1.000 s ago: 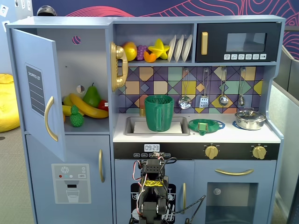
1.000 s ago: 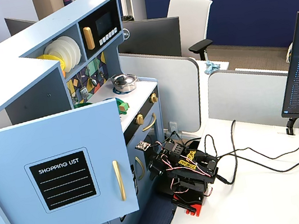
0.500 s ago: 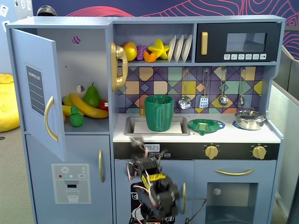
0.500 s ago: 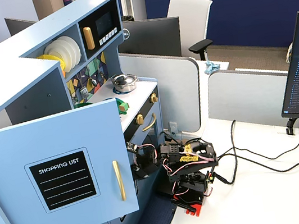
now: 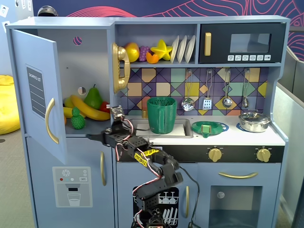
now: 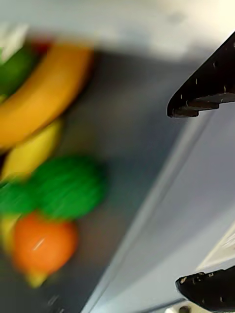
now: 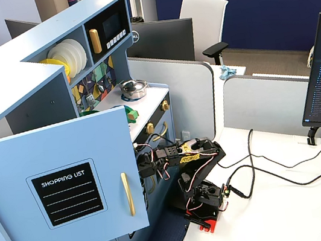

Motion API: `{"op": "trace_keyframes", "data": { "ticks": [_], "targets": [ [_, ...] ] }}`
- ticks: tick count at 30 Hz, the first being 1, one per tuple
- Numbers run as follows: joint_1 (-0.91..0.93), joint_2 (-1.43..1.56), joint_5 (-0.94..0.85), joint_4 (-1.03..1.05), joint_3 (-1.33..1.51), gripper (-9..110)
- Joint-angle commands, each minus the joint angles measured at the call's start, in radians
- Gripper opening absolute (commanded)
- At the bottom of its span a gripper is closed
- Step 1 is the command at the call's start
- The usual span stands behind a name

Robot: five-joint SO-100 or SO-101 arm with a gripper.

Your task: Pick up the green pineapple from the left cabinet and place it in the green recipient

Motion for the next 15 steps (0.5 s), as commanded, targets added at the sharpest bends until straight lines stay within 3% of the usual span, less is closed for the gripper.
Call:
{"op": "trace_keyframes", "data": {
  "ticks": [1,15],
  "targets": [
    [-0.011,-0.058,-0.017,-0.086,-0.123,36],
    [-0.043,-0.330,0.012,-0.262,-0.285,36]
  ]
}}
